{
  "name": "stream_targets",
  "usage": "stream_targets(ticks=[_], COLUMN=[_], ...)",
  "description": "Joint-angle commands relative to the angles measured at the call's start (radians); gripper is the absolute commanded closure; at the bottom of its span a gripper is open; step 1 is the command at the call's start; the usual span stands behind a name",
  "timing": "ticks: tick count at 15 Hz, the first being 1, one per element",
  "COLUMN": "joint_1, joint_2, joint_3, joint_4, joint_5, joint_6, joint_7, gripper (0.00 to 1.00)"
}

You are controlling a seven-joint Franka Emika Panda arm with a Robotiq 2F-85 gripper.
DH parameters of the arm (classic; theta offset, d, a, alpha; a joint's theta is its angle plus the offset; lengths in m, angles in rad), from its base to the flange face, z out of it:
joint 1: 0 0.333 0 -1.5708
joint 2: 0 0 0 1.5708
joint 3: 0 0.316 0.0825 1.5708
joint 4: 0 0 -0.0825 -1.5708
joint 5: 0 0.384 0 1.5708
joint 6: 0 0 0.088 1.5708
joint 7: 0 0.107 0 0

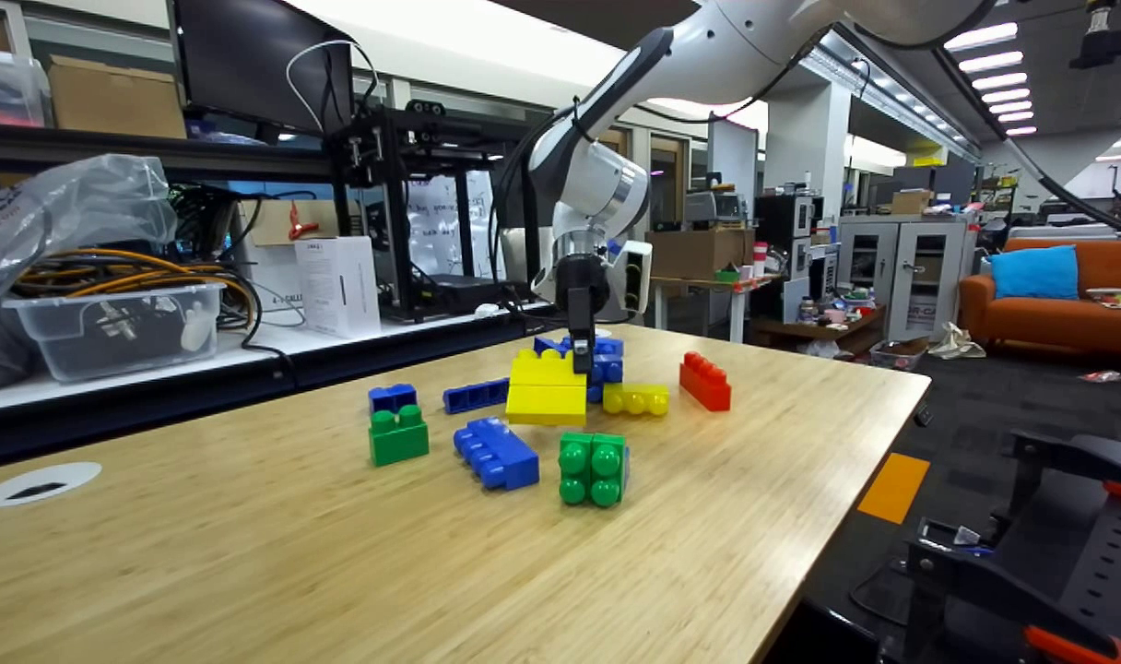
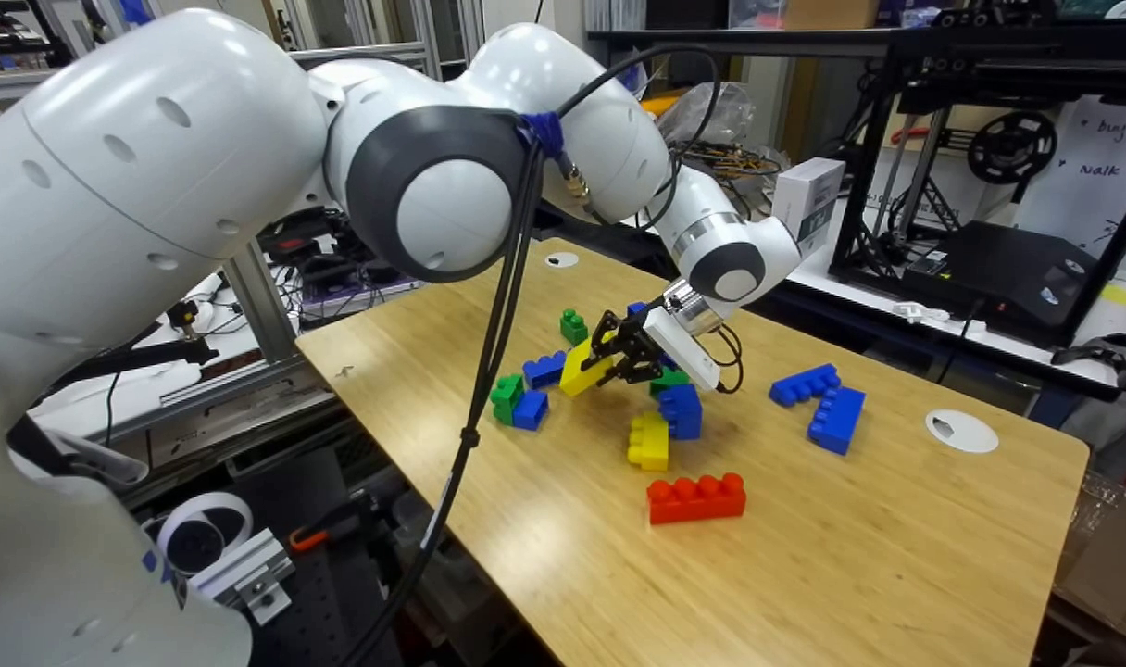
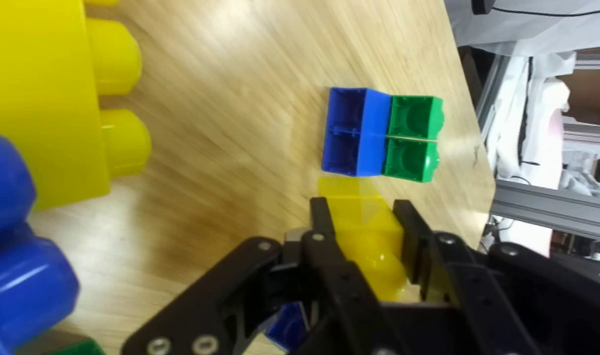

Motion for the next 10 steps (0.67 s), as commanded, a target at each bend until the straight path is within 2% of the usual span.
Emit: stream_targets(ticks=[1,5,10], joint_1=[0.044,0.068,0.113], joint_2=[-0.011,-0.005,-0.012], joint_3=[-0.037,-0.042,-0.081], joint_4=[0.006,0.011,0.002], joint_5=[-0.065,-0.124,-0.211], joint_6=[0.046,0.072,0.211], joint_7=[0.059,0.111,0.222], gripper=[0.90,0.90,0.90])
